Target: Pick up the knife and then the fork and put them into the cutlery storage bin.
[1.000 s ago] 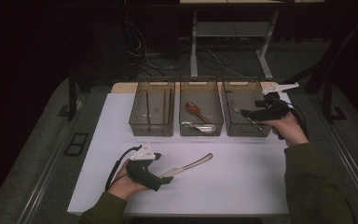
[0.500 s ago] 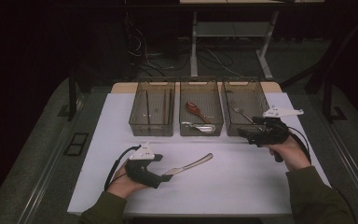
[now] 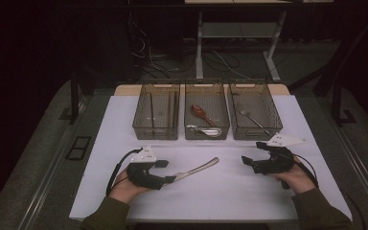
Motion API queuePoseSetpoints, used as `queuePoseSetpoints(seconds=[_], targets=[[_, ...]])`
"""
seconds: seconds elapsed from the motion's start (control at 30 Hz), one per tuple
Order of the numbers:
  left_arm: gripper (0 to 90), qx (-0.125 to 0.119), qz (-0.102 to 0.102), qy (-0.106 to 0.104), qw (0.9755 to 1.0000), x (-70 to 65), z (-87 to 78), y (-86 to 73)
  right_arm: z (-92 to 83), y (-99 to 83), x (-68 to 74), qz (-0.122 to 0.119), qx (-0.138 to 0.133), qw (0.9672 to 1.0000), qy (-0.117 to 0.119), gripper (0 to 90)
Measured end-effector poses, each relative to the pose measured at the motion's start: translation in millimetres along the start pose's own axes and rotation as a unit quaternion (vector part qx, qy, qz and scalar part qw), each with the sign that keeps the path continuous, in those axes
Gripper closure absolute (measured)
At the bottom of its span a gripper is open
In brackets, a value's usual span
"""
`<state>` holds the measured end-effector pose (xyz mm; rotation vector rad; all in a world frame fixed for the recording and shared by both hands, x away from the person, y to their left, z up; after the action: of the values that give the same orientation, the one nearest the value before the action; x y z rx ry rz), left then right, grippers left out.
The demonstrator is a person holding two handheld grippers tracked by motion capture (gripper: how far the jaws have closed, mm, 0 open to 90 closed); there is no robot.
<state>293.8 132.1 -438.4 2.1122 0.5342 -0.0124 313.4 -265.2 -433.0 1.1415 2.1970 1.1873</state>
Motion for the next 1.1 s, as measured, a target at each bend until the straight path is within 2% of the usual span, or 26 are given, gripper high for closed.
queuePoseSetpoints(seconds=[0.07, 0.2, 0.33, 0.43, 0.73, 1.1], targets=[[38.7, 0.003, 0.001, -0.001, 1.0000, 0.2, 0.8, 1.3, -2.0, -7.1, 2.0, 0.001, -0.004, 1.0000, 0.000, 16.2], [43.2, 0.013, 0.008, 0.003, 0.9999, 0.4, 5.1, 4.4, -4.8, -21.9, 7.2, -0.004, 0.002, 1.0000, -0.003, 16.2], [48.3, 0.023, 0.010, -0.002, 0.9997, -0.3, 11.1, 11.2, -7.3, -31.1, 11.3, -0.008, 0.014, 0.9999, 0.004, 16.2], [51.2, 0.029, 0.011, -0.003, 0.9995, -0.2, 17.2, 16.8, -9.3, -33.0, 12.6, -0.013, 0.014, 0.9998, 0.003, 16.2], [57.2, 0.055, 0.029, -0.010, 0.9980, -0.3, 35.2, 31.7, -10.8, -34.2, 12.4, -0.013, 0.013, 0.9998, 0.004, 16.2], [63.0, 0.071, 0.029, -0.015, 0.9970, 3.4, 57.0, 48.9, -11.8, -33.4, 12.1, -0.013, 0.010, 0.9999, 0.003, 16.2]])
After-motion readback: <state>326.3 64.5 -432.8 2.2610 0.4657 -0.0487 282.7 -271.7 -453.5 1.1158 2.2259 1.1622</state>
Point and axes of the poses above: each handheld gripper's, and its own axes: z roughly forward along the jaws, y roughly out of its top, x roughly to its left, the point moved 2 cm from there along z, roughly forward along the jaws, and after that the axes turned 6 degrees about -y, right-handed, at the moved point
